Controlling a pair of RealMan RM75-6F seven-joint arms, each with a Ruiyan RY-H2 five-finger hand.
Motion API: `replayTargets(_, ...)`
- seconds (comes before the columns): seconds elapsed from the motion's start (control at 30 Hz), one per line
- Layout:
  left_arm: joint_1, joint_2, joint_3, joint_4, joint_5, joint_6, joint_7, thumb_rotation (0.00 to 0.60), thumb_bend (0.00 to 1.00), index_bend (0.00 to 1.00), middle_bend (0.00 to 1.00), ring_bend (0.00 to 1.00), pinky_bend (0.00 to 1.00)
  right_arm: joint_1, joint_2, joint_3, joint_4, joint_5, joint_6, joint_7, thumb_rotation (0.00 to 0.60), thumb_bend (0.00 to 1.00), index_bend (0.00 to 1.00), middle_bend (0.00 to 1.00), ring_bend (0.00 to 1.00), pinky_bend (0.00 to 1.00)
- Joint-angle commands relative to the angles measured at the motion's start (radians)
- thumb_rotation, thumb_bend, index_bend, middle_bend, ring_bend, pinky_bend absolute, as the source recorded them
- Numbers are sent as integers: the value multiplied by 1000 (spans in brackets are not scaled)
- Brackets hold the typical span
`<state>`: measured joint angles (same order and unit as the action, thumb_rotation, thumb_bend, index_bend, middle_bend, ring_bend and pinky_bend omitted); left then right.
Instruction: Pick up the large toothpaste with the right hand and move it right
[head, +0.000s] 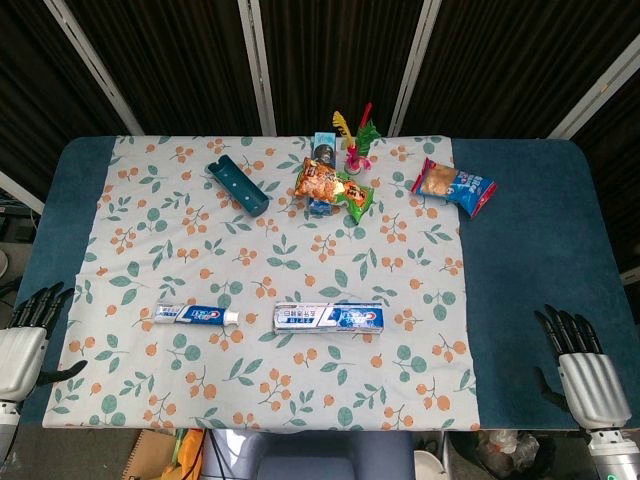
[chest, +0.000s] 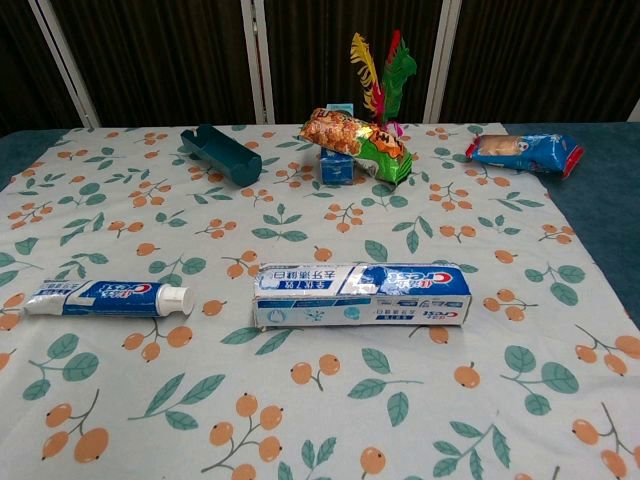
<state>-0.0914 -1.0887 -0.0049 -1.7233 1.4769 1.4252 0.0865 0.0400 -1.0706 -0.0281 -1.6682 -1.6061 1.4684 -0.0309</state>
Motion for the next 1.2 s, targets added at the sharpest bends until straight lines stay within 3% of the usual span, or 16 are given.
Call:
replayTargets(0.03, 0, 0, 0, 1, 0, -1, 1, 600, 0, 49, 0, 18, 100, -1, -1, -2, -2, -3, 2, -1, 600, 432, 0, 12, 0, 14)
replayTargets(0.43, -14, 2, -5, 1, -25, -35, -3, 600, 0, 54, 0, 18, 100, 2, -6, 0, 1, 5, -8, -1, 600, 432, 0, 12, 0, 15)
replayTargets(0.63, -67, -6, -25, -5, -75, -125, 31, 600, 0, 62, 0, 18, 109, 6, -8, 0, 0, 8, -15, -1, 600, 432, 0, 12, 0, 14)
replayTargets(0.97, -204, -128, -82, 52, -165, -274, 194, 600, 43, 127, 70, 78, 197, 5, -2, 0, -4, 14, -17, 11, 600, 432, 0, 12, 0, 15)
replayTargets(1.2, -253, -201, -107, 62, -226, -305, 256, 600, 53, 151, 123, 127, 254, 8, 1, 3, -7, 22, -23, 21, 600, 432, 0, 12, 0, 15)
